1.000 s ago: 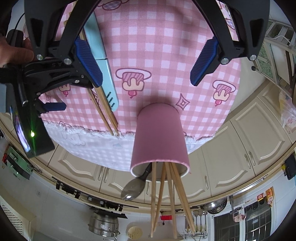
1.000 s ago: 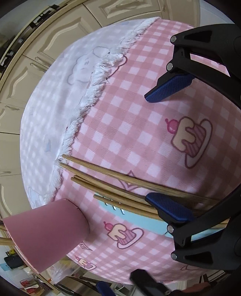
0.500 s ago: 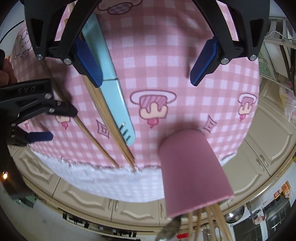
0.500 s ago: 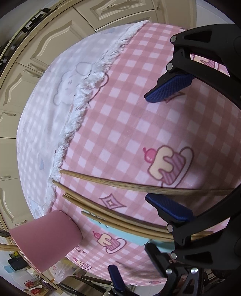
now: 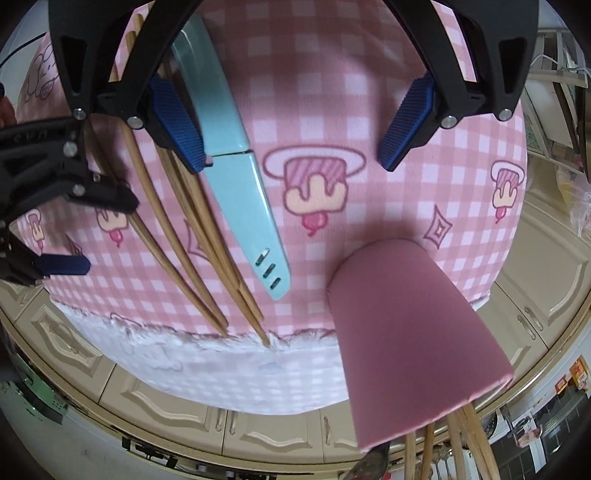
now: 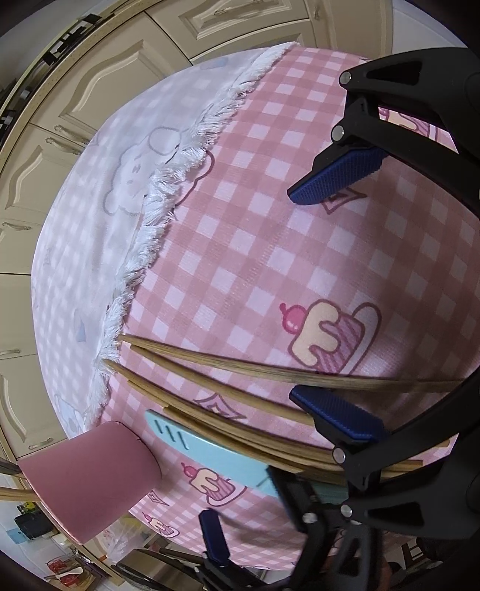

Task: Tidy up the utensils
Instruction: 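Position the left tool fingers around the light-blue plastic knife handle, then close the left tool on the blue knife while the right grasps a chopstick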

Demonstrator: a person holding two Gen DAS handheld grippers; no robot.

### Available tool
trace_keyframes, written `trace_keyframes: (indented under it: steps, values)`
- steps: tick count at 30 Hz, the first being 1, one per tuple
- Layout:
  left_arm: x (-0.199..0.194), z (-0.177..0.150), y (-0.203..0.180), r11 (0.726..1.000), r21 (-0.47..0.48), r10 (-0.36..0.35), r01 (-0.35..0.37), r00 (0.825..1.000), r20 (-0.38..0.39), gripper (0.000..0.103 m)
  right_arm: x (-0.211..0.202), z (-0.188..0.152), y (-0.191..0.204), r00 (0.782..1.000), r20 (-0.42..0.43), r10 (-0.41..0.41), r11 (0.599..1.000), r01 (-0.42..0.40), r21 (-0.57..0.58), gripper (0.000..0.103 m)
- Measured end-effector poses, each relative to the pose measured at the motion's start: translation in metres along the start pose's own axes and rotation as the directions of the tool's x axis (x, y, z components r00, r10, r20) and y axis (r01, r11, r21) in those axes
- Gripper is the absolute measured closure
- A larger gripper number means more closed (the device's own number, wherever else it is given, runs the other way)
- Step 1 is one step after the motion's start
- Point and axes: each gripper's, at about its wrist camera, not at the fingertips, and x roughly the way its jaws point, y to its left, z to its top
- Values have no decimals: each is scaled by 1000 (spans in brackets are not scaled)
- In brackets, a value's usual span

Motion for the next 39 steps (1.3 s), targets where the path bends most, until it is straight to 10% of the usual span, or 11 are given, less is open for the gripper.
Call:
trace_keyframes:
  steps: [13, 22, 33, 39]
  values:
    - [10, 32, 20, 996, -85, -14, 14, 1000, 0, 10, 6, 26, 4, 1000, -20, -3, 1000, 3, 2, 23]
    - [12, 51, -2, 997, -32, -64, 64, 998, 4, 57, 5, 35, -1, 999, -23, 25, 1000, -25, 16, 34]
    - [24, 63, -17, 998, 41, -46, 46, 999, -16, 72, 8, 41, 3, 999, -24, 31, 999, -31, 11, 35]
    - [27, 67, -18, 996, 73, -53, 56, 998, -44, 72, 12, 53, 3, 1000, -20, 20, 1000, -20, 20, 55]
